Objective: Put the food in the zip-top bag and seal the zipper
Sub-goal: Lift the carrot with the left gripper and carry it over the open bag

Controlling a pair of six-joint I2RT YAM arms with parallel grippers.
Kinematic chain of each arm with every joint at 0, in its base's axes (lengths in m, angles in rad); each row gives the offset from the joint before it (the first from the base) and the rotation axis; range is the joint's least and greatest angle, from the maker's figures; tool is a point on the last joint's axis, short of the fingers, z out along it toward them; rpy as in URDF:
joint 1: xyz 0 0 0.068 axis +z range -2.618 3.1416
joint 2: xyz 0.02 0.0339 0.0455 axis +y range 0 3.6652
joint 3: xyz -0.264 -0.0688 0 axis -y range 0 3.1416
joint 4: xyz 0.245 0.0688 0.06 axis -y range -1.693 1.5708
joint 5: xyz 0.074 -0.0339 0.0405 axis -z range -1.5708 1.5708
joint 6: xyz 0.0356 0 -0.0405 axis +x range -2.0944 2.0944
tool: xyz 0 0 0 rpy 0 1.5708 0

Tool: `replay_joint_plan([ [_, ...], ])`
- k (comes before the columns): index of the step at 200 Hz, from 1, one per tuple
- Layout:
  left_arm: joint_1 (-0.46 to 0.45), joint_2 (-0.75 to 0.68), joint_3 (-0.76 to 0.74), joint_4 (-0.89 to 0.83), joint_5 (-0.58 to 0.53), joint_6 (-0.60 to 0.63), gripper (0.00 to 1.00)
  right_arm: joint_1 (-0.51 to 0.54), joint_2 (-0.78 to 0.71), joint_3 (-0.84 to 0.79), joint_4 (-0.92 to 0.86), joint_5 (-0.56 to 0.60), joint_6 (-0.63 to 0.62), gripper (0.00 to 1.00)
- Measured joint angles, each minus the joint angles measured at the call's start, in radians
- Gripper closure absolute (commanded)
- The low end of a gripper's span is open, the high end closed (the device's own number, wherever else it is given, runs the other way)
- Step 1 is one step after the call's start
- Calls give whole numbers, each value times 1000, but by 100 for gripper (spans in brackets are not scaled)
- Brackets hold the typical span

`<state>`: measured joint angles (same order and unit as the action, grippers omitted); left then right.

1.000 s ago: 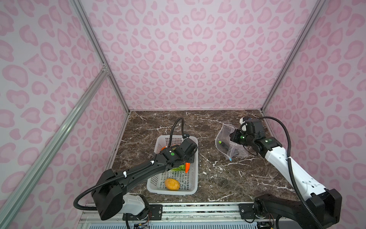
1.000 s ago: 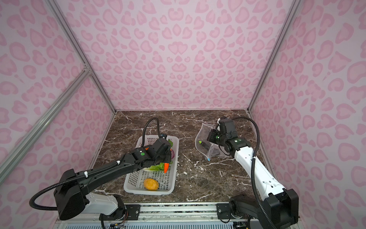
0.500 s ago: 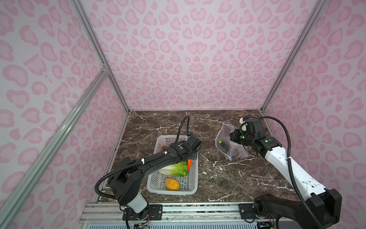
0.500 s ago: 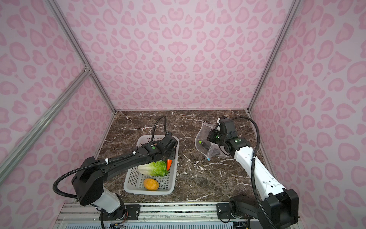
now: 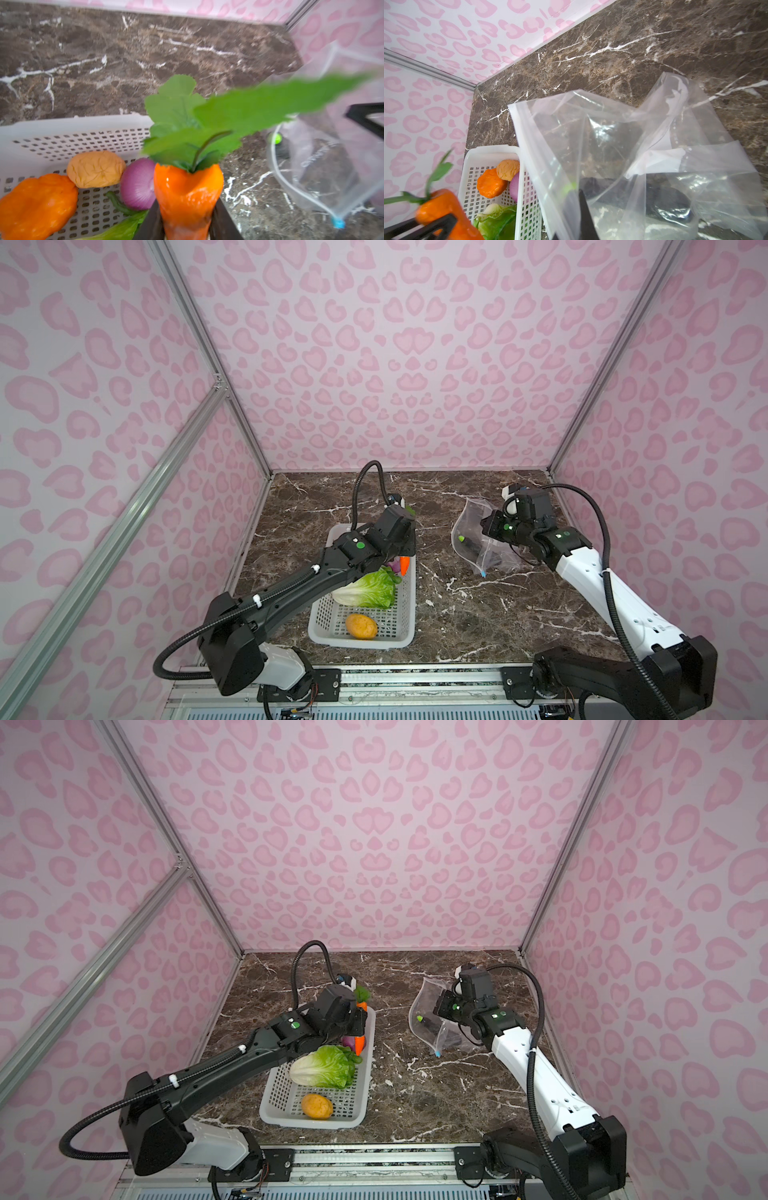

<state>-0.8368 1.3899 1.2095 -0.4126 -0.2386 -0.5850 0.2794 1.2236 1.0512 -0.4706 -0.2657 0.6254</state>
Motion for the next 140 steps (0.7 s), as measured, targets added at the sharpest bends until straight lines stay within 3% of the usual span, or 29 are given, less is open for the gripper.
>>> replay_joint_plan([
  [43,-1,-85,-50,267,113,11,81,39,11,50,1,-27,36,100],
  [69,-14,-48,-66,438,157,2,97,91,18,93,0,-24,64,100],
  [110,-55,52,-44,627,189,-15,97,153,22,129,0,1,104,100],
  [140,-77,80,-50,729,150,-11,97,158,13,107,8,12,152,100],
])
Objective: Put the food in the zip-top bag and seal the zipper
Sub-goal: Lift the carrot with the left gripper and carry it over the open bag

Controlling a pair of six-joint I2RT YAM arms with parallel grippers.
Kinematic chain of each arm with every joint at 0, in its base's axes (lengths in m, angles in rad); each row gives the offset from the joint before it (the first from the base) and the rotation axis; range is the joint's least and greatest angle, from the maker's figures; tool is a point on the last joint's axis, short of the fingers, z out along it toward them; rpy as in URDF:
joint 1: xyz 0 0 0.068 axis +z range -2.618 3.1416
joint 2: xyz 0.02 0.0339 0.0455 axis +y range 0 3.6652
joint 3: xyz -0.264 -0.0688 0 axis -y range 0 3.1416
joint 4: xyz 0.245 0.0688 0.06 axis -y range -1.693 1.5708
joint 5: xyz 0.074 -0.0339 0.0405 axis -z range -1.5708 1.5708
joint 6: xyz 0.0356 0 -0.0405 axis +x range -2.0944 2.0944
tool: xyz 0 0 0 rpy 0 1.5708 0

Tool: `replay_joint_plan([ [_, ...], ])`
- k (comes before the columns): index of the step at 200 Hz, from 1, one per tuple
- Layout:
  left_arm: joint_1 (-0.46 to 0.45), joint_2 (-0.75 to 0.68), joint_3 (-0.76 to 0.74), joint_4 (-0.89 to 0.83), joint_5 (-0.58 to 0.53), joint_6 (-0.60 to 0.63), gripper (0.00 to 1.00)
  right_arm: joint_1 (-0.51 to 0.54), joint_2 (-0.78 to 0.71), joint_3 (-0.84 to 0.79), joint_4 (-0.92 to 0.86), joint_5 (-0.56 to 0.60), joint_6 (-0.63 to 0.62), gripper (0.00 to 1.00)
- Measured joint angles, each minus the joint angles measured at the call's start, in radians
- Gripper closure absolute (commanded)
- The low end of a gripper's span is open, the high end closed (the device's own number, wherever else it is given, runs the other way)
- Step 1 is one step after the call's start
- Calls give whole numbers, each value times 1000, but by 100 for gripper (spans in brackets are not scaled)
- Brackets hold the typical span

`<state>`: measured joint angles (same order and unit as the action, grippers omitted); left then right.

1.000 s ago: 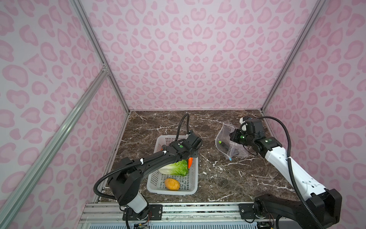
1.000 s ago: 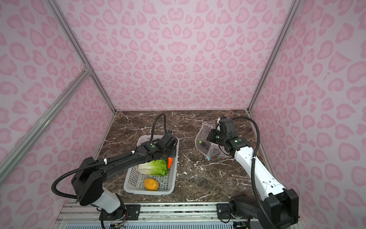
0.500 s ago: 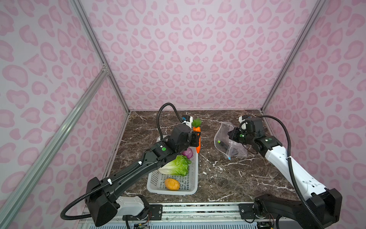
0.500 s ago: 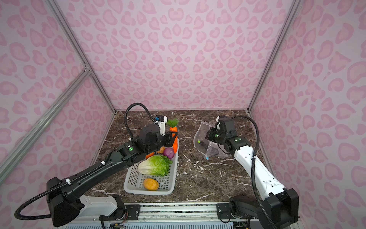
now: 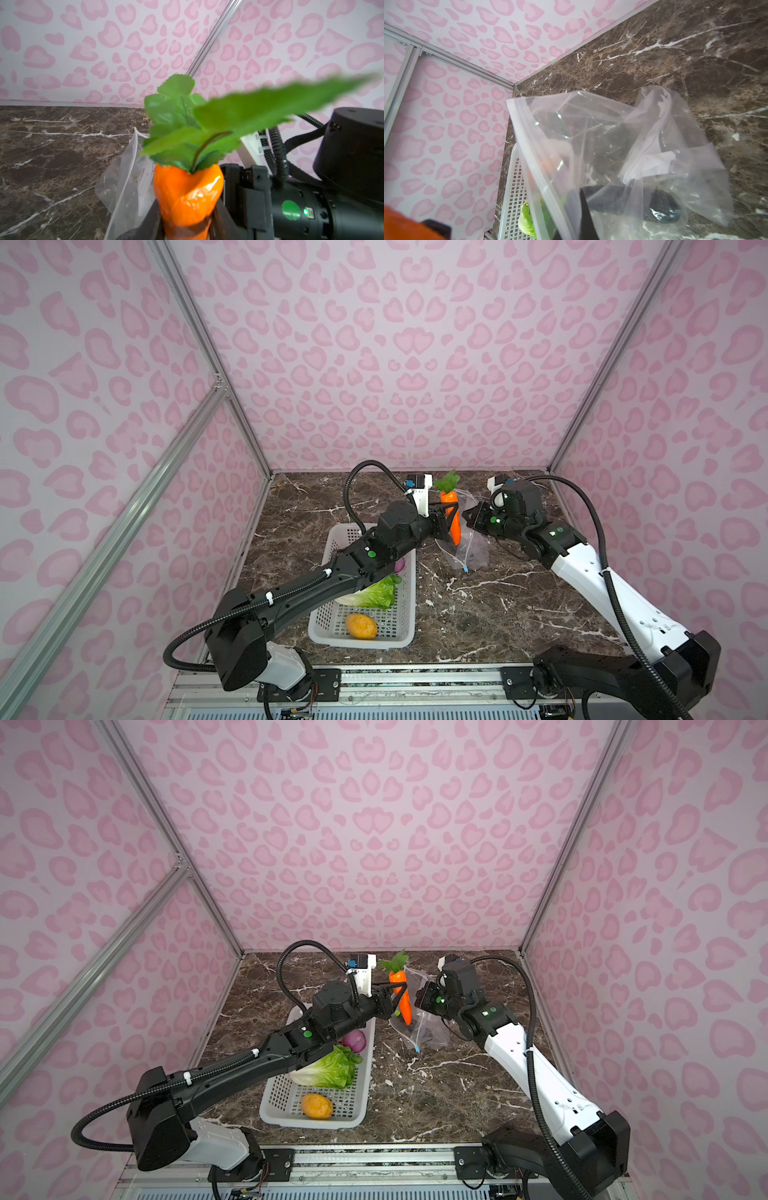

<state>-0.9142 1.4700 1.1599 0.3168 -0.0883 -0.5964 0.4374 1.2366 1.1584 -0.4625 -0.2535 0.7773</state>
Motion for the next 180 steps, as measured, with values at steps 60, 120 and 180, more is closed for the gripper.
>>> replay_joint_plan([
  [60,-24,71,-61,104,-84,19,97,7,-51,-14,25,-5,61,100],
  [120,-35,94,-96,94,-112,68,97,6,-54,-14,31,-1,82,100],
  [180,-37,141,-77,-60,-101,81,87,7,-40,-60,65,-10,84,100],
])
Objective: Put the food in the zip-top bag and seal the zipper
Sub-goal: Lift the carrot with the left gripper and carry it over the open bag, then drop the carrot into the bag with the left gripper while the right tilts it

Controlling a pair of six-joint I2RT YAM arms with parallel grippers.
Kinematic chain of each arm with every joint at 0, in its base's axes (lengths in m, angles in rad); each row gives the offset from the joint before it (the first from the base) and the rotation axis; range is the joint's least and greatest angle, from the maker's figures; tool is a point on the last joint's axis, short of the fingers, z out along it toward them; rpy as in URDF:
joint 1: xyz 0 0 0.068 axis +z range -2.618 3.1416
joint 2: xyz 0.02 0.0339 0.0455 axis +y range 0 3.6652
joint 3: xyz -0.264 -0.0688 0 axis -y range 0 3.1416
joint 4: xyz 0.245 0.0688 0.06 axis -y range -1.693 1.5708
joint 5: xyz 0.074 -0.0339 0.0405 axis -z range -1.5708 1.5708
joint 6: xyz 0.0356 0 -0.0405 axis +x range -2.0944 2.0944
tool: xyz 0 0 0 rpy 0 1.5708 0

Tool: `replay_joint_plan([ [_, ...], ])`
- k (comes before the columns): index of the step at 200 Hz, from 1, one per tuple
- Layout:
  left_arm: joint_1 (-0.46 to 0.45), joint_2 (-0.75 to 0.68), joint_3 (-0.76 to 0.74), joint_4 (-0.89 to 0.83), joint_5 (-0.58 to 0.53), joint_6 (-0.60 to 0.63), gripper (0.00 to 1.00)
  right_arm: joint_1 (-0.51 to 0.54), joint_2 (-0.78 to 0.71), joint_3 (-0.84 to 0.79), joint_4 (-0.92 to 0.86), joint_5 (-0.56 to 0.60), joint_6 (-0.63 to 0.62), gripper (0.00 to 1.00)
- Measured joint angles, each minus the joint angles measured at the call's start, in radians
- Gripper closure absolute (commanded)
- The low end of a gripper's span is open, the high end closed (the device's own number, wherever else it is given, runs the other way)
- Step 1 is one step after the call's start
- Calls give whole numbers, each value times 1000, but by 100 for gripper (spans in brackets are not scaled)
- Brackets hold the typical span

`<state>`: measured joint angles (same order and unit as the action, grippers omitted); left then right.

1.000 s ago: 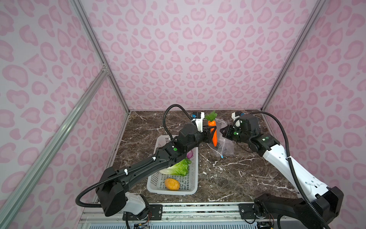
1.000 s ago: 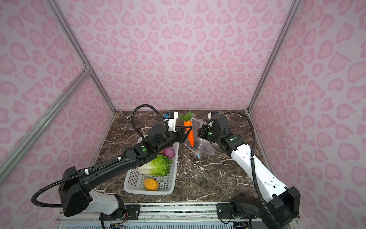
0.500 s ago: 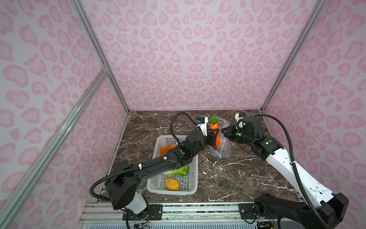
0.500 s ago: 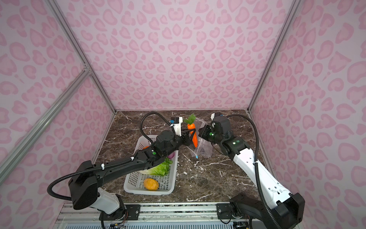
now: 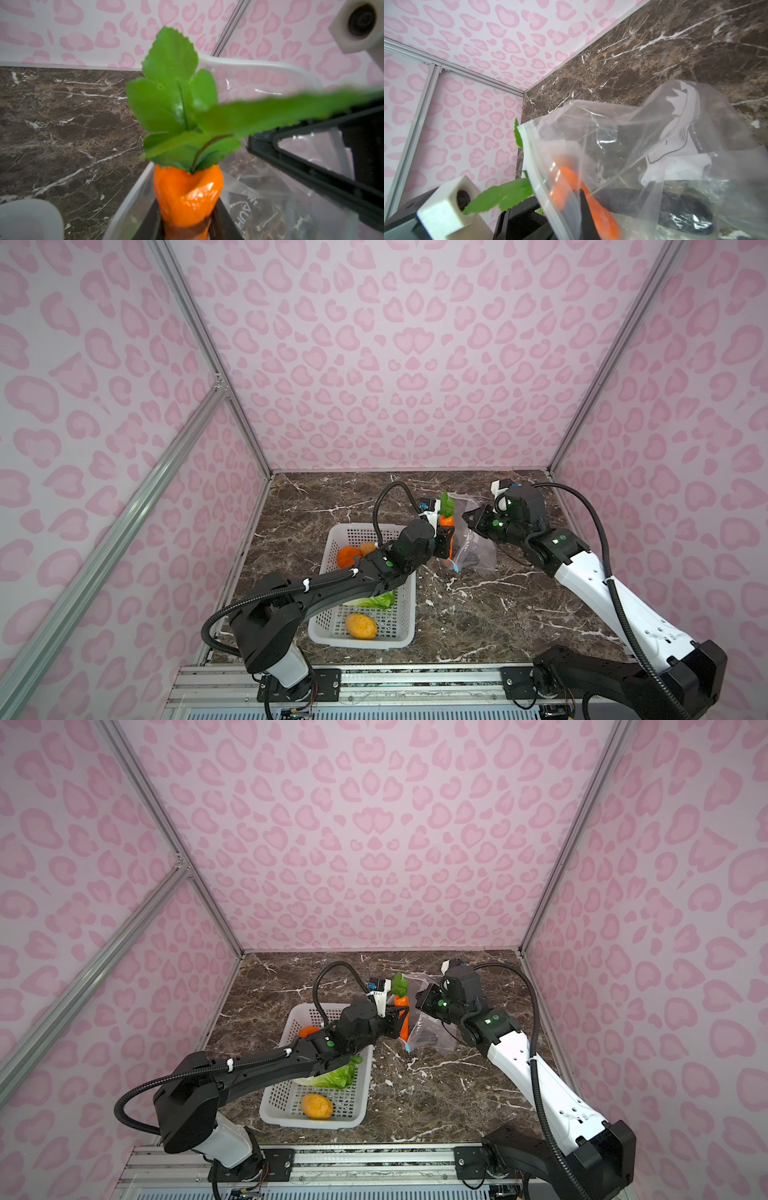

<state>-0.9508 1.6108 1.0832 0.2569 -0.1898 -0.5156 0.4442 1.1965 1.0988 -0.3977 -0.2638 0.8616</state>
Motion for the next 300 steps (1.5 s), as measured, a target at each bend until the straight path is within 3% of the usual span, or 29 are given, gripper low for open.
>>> replay_joint_plan([
  [17,0,22,34,-56,1,-1,78,2,11,-3,15,-6,8,100],
  [55,0,76,124,-209,3,-16,42,15,26,-7,34,-19,6,100],
  [96,9,44,150,-327,43,-51,29,12,35,-9,33,-16,-10,100],
  [105,14,12,148,-348,60,-61,28,10,40,-9,34,-16,-14,100],
  [124,25,-85,118,-357,77,-79,14,1,50,-9,34,-16,-22,100],
  [152,47,-219,30,-364,76,-99,11,-8,60,-8,34,-16,-35,100],
  [200,96,-249,-71,-381,68,-143,20,-8,60,-3,35,-23,-40,100],
  [236,104,-141,-45,-380,98,-151,37,-8,56,-3,35,-29,-42,100],
  [300,115,-10,41,-352,134,-152,86,-8,36,-3,31,-30,-57,100],
])
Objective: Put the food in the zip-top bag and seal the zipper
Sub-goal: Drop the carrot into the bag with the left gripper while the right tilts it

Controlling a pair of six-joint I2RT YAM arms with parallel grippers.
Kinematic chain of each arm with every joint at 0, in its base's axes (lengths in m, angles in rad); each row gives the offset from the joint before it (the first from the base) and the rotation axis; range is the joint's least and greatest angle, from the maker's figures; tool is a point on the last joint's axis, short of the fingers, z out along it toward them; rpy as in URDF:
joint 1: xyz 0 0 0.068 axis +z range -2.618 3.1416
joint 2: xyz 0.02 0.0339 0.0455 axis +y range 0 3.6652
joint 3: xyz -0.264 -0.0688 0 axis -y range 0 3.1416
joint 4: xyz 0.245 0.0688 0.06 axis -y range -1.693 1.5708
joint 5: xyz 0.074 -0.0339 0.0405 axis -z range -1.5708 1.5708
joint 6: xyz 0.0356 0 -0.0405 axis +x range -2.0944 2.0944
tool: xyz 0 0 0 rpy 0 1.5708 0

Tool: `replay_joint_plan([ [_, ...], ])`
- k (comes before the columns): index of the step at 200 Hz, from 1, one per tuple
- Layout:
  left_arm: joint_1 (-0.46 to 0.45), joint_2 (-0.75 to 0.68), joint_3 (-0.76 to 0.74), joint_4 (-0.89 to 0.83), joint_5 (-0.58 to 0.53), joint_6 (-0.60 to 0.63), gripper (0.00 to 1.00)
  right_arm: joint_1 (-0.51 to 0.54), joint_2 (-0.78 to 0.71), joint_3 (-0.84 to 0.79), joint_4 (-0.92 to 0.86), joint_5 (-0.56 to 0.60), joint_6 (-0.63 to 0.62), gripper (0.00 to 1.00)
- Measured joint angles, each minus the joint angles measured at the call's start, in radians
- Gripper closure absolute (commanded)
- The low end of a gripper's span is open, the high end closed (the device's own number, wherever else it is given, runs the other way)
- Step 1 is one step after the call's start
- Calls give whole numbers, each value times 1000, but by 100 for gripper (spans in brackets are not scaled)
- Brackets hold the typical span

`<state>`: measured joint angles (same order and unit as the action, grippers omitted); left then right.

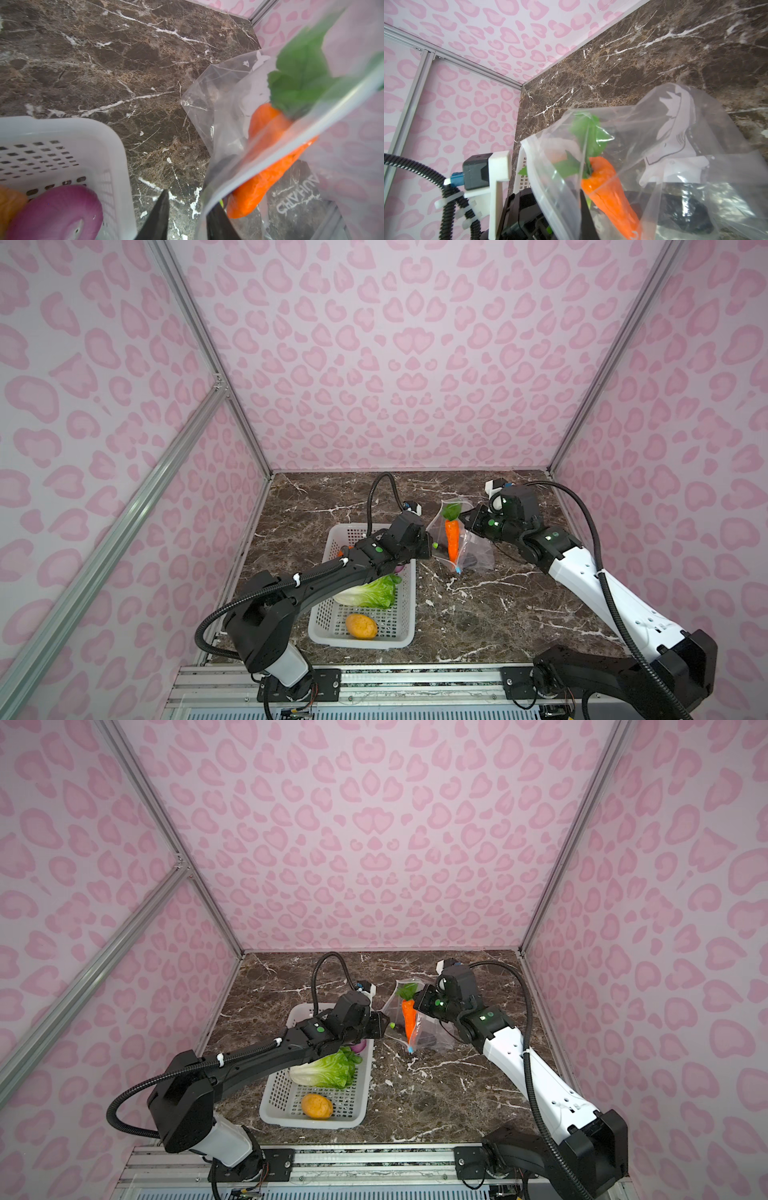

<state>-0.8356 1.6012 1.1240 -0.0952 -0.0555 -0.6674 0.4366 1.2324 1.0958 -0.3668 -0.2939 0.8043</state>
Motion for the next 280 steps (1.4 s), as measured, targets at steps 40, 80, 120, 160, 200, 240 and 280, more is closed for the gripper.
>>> replay_joint_plan([
  [40,7,27,27,8,52,10,96,-3,5,1,-12,9,-33,100],
  [80,7,-73,63,-31,71,29,97,-50,20,48,-128,112,-150,100],
  [120,7,-147,127,-48,29,73,97,-102,18,92,-252,190,-250,100],
  [160,7,-110,193,-119,5,106,97,-104,2,188,-349,285,-331,100],
  [200,7,-56,285,-182,31,120,97,-111,-39,208,-348,203,-369,100],
  [240,7,-64,310,-200,49,123,97,-116,-59,233,-330,170,-368,100],
  [280,7,-69,340,-201,129,122,97,-124,-123,308,-322,173,-380,100],
])
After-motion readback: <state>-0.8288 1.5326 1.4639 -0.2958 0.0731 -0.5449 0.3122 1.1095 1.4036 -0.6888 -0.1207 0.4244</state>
